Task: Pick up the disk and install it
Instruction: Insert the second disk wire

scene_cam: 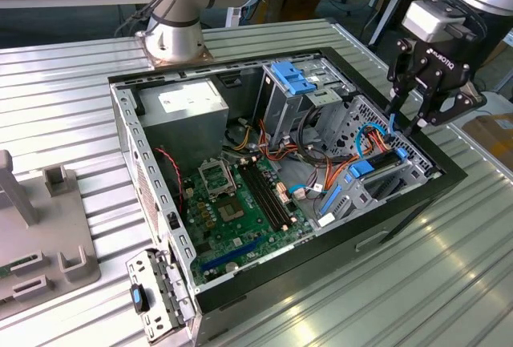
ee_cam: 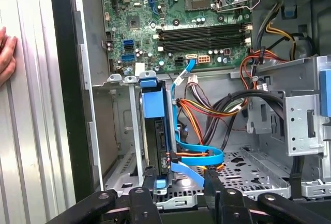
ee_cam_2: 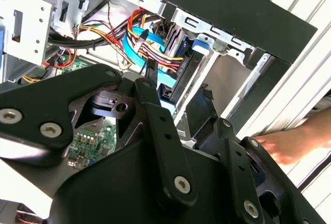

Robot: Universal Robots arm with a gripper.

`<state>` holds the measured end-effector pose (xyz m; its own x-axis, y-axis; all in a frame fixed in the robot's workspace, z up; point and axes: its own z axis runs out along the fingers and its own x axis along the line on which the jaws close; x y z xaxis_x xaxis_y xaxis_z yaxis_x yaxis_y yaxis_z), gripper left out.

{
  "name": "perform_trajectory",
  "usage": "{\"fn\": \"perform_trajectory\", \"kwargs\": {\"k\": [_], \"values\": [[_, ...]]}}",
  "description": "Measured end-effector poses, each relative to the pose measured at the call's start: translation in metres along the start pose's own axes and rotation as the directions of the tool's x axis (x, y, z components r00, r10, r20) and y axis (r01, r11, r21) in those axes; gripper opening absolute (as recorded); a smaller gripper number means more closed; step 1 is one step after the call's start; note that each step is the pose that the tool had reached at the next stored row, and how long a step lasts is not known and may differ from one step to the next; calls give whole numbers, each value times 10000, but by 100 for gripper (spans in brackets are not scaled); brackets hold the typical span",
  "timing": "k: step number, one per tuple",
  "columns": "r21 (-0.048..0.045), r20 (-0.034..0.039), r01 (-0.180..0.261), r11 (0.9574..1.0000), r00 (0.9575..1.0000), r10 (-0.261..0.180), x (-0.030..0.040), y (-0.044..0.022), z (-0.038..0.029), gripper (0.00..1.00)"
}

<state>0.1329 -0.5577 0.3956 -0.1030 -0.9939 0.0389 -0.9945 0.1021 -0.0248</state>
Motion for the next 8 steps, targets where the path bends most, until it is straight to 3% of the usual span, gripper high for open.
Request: {"fn": "perform_trajectory", "kwargs": {"k": [3,6,8], "values": [[0,0,0,10000,10000,0,1,-1,-58,49],[0,0,-10,10000,10000,10,4,-2,-72,49],[-2,8,-13,10000,10000,13,51,-8,-70,49]]}}
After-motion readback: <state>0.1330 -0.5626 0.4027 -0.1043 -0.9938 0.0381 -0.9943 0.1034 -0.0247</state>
